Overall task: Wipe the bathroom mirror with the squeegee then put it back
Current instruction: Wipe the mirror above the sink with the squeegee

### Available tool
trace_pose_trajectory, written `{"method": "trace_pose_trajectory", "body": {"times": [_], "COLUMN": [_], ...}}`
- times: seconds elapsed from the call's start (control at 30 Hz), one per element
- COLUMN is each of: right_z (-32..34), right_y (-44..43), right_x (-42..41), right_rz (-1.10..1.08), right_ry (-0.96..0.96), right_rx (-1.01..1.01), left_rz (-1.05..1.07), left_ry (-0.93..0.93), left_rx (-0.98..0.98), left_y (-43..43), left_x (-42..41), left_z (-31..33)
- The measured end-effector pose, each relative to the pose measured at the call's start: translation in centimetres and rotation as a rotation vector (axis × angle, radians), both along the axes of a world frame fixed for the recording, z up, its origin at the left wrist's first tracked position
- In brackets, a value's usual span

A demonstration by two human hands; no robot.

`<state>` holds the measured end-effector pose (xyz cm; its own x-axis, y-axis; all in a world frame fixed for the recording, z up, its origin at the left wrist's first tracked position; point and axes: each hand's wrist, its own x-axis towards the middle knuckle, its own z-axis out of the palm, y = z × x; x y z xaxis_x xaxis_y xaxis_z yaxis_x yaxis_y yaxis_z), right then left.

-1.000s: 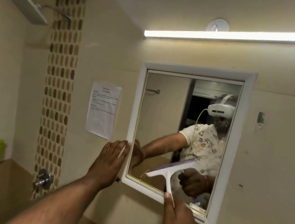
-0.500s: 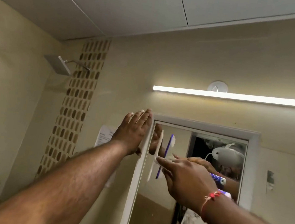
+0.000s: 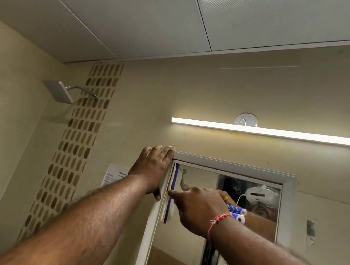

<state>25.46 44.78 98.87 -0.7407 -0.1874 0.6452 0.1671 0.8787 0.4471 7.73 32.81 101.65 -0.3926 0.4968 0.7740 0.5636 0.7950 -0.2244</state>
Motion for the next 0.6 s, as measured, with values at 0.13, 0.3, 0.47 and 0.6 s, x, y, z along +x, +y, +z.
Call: {"method": "trace_pose_trajectory", "body": {"times": [0.13, 0.3, 0.47, 0.6], "right_z": [0.0, 0.0, -0.4, -0.9], "right_y": [0.8, 1.2, 1.6, 2.4], "right_x": [-0.3, -0.7, -1.7, -2.2], "right_rz": [0.005, 0.012, 0.031, 0.034], "right_ry": [-0.010, -0.019, -0.008, 0.015], "right_rx": [-0.004, 0.007, 0.006, 0.016], "left_rz": [0.012, -0.016, -0.065, -0.058], "left_ry": [0.017, -0.049, -0.142, -0.162], "left_rx": [0.007, 0.014, 0.045, 0.063], "left_y": [0.2, 0.0, 0.0, -0.1], "left_x": [0.4, 1.0, 1.6, 1.9], "left_z": [0.4, 0.6, 0.3, 0.2]}}
